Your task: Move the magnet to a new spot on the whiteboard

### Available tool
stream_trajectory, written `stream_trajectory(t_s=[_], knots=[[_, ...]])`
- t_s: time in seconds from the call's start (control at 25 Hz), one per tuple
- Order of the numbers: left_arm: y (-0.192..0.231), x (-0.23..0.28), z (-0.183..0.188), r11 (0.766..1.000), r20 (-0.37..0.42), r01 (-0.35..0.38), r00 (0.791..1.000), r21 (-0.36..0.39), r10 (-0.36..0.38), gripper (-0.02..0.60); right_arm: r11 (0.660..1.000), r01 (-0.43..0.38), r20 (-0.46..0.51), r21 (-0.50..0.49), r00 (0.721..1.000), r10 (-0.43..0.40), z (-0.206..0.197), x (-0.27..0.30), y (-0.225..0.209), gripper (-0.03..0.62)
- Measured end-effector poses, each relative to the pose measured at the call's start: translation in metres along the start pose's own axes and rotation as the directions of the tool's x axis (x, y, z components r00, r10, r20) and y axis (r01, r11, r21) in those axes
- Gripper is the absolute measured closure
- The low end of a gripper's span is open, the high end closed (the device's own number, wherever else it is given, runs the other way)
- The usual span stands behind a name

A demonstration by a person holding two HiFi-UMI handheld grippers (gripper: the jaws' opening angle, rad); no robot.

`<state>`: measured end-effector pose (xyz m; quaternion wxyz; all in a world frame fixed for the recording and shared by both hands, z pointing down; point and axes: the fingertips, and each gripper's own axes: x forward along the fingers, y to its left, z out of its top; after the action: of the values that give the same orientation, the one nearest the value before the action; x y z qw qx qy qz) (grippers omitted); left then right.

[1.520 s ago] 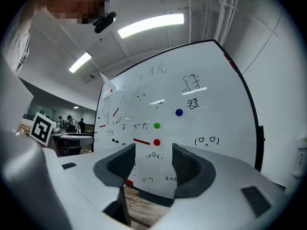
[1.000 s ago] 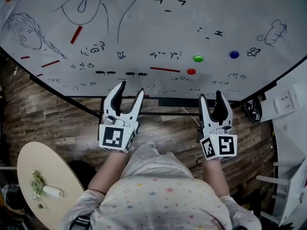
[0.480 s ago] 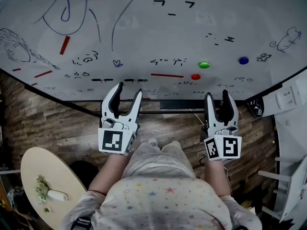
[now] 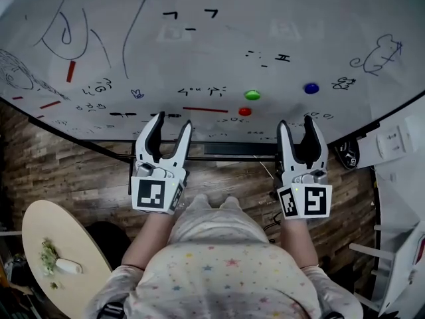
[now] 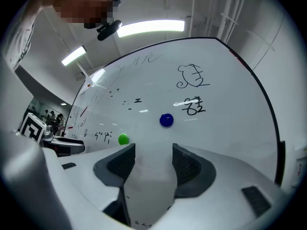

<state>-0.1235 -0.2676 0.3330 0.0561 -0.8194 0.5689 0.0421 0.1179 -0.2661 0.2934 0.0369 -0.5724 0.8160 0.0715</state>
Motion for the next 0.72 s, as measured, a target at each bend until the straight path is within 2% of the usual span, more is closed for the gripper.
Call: stream_trajectory(t_s=[0.2,0.36,0.72], knots=[[-0.006,0.006,0.001,1.0,-0.006,-0.016,1.0,0.003,0.017,0.365,0.999,0.018,0.008,-0.046,1.0,-0.017,0.012,0.003,-0.015,0.367],[-0.007,0.008,0.002,1.0,-0.003,-0.029,1.0,0.005,0.029,0.365,0.999,0.02,0.01,-0.046,1.0,-0.019,0.019,0.006,-0.021,0.37],[-0.005,0.011,0.002,0.999,-0.01,-0.047,0.999,0.025,0.047,0.366,0.996,0.016,0.001,-0.084,1.0,-0.016,0.031,0.023,-0.022,0.37]])
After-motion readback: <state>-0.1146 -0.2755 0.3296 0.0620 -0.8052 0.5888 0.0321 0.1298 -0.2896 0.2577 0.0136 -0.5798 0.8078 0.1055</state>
